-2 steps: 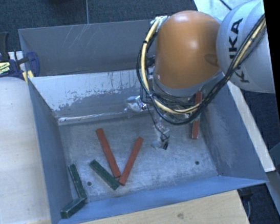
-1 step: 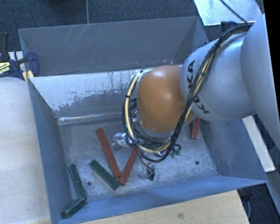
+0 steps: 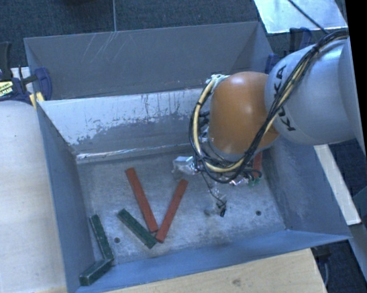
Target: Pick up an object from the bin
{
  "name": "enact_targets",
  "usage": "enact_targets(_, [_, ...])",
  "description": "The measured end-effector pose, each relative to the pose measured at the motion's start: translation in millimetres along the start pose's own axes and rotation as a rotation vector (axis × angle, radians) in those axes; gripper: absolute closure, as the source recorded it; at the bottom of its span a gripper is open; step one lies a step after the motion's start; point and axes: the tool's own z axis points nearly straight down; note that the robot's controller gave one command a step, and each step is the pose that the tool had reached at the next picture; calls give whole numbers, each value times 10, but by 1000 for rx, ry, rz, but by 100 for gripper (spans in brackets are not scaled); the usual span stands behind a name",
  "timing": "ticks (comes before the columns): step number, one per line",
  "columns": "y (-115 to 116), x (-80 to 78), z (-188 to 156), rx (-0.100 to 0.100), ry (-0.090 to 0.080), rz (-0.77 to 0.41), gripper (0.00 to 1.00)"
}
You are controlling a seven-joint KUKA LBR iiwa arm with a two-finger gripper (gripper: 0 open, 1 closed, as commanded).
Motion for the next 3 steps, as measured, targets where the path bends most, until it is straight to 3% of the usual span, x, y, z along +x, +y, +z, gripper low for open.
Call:
enact_targets(1, [51,-23,-28,-2,-3,-5,100])
enact_targets(2, [-74,60,-164,-2,-3,-265,100])
enact_targets(3, [-248,50,-1734,2,-8,-263,100])
